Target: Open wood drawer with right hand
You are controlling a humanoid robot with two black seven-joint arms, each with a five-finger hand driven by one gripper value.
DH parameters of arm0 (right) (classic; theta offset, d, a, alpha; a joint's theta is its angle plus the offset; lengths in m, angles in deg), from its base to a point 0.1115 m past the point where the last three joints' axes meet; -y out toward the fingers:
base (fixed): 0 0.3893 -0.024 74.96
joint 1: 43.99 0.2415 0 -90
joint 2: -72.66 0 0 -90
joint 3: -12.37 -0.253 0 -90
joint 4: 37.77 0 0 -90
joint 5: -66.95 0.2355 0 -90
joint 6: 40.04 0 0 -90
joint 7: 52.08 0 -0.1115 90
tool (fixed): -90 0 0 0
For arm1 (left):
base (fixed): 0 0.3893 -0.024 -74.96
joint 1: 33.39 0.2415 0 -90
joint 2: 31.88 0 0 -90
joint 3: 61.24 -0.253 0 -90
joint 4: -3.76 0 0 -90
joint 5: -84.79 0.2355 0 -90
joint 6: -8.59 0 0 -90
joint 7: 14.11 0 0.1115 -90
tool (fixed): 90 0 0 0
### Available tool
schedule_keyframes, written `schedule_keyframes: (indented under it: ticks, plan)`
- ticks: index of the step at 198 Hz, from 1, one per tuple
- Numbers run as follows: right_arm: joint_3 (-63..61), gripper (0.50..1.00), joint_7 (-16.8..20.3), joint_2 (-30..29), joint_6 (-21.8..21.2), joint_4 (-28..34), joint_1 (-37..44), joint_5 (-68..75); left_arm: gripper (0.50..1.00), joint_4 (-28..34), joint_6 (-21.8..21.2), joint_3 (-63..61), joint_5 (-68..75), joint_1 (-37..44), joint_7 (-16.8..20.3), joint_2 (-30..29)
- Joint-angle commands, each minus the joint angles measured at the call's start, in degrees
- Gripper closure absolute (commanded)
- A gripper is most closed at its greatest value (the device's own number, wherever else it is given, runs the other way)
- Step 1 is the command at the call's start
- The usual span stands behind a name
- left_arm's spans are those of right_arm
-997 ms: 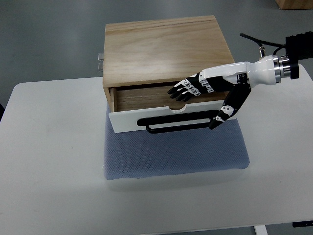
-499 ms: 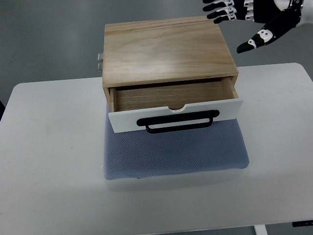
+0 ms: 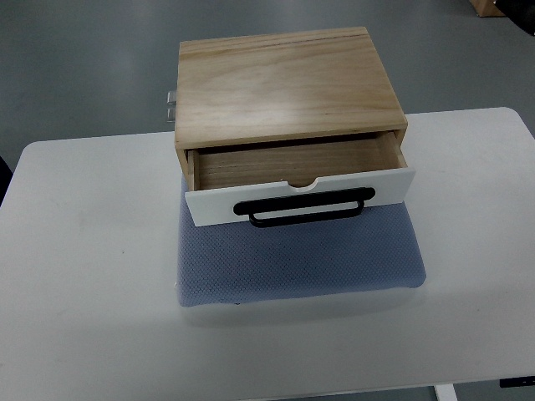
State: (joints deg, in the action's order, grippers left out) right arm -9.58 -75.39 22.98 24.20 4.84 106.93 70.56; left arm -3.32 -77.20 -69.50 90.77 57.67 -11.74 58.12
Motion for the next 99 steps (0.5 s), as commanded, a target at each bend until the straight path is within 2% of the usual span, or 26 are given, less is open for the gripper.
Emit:
schedule_keyframes:
  ticks: [1, 10, 38, 99]
  plan:
    - [-6.26, 0.558, 4.85, -5.95, 3.78, -5.87, -3.62, 0.34, 0.500, 0.04, 0.00, 0.00, 0.00, 0.00, 0.01, 0.00]
    - [-9.42, 0.558, 8.36, -8.76, 4.66, -8.32, -5.20, 0.34, 0.500, -0.05, 0.00, 0.00, 0.00, 0.00, 0.01, 0.00]
    - [-14.52, 0.558, 13.64, -12.45, 4.84, -10.61, -9.07, 0.34, 0.500, 0.04, 0.00, 0.00, 0.00, 0.00, 0.01, 0.00]
    - [-14.26, 0.558, 15.58, -15.18, 5.36, -10.96, -12.76, 7.11, 0.500, -0.05, 0.00, 0.00, 0.00, 0.00, 0.01, 0.00]
